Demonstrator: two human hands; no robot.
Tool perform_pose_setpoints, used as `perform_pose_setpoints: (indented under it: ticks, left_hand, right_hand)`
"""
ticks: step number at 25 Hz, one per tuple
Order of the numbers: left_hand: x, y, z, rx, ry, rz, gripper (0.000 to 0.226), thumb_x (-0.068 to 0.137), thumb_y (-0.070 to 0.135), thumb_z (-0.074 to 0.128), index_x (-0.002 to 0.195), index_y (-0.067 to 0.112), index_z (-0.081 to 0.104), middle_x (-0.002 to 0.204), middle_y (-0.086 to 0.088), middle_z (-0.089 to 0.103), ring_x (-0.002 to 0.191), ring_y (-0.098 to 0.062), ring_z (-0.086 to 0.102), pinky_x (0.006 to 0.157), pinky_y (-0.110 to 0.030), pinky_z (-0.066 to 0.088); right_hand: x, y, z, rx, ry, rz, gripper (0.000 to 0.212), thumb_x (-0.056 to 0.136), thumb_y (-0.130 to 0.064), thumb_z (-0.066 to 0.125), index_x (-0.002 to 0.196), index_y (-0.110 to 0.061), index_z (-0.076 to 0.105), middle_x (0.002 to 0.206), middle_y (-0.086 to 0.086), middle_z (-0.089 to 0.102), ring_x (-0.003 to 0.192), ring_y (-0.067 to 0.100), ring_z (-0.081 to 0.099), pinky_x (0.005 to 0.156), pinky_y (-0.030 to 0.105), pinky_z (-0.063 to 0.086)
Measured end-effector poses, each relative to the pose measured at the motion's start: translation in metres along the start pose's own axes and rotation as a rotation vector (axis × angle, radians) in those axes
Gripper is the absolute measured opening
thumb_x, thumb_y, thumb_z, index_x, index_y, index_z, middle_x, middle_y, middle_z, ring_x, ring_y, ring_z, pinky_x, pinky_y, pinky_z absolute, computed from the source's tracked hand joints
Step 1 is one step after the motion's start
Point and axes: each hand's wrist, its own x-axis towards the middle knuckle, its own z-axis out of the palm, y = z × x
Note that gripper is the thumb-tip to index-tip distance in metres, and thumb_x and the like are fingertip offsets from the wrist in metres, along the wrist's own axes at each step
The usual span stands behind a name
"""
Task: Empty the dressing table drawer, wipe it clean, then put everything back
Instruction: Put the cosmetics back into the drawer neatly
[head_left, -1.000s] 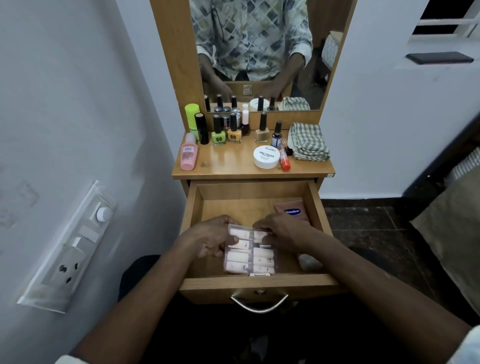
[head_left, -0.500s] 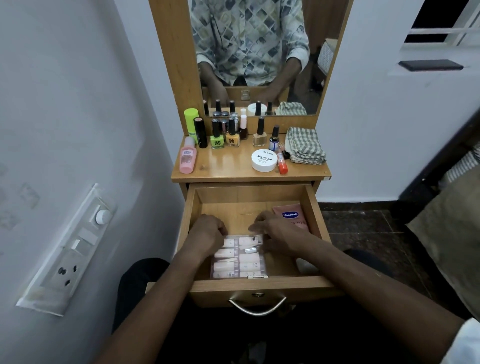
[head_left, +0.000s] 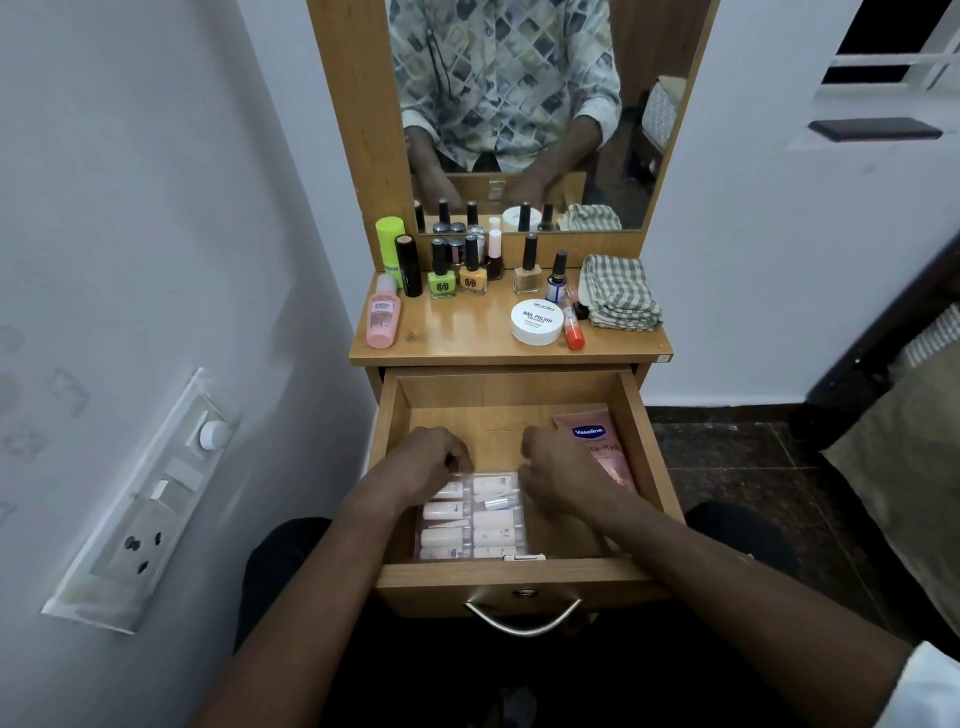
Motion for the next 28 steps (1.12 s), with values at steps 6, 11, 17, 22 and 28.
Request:
perform_pose_setpoints:
  ticks: [6,11,17,22,28]
  left_hand:
    - [0.003,0.001,-0.003,0.120,0.126,-0.062,0.026,0.084,-0.008,0.056,0.090,0.008,0.076,0.101,-0.009,0.071,0.090,-0.021,0.066,0.075,-0.025,0.051]
    - [-0.001,0.000,-0.006,0.018,0.041,0.016,0.038,0.078,-0.015,0.054,0.087,0.012,0.080,0.095,0.000,0.075,0.092,-0.012,0.067,0.084,-0.024,0.055]
    - [0.007,0.009,-0.013,0.025,-0.045,-0.086,0.040,0.077,-0.012,0.047,0.072,0.016,0.076,0.076,0.010,0.069,0.082,-0.012,0.066,0.070,-0.020,0.049]
    - [0.010,0.009,-0.014,-0.017,-0.015,-0.063,0.038,0.077,-0.013,0.044,0.075,0.007,0.076,0.067,0.011,0.065,0.071,-0.002,0.060,0.061,-0.012,0.042]
    - [0.010,0.002,-0.010,-0.150,0.136,-0.014,0.037,0.082,-0.012,0.047,0.079,0.016,0.070,0.082,0.008,0.064,0.086,-0.011,0.061,0.074,-0.016,0.042]
  right_hand:
    - [-0.013,-0.001,0.000,0.401,-0.456,-0.085,0.052,0.086,-0.005,0.067,0.135,-0.009,0.047,0.106,0.009,0.069,0.091,0.021,0.071,0.082,0.036,0.060]
    - [-0.017,0.001,-0.005,0.582,-0.624,-0.060,0.061,0.088,0.004,0.062,0.142,-0.011,0.037,0.107,0.018,0.070,0.087,0.021,0.071,0.079,0.032,0.059]
    - [-0.007,-0.004,0.006,0.000,-0.127,-0.112,0.039,0.093,-0.012,0.058,0.132,-0.011,0.051,0.116,0.012,0.064,0.090,0.026,0.068,0.079,0.040,0.060]
    - [-0.008,0.003,-0.020,0.149,0.302,-0.326,0.024,0.095,-0.017,0.057,0.117,-0.012,0.066,0.107,0.004,0.069,0.088,0.009,0.061,0.077,0.021,0.052]
    - [0.034,0.010,-0.065,-0.302,0.709,-0.307,0.059,0.095,-0.040,0.051,0.142,-0.006,0.043,0.147,0.016,0.043,0.141,0.031,0.033,0.117,0.050,0.026]
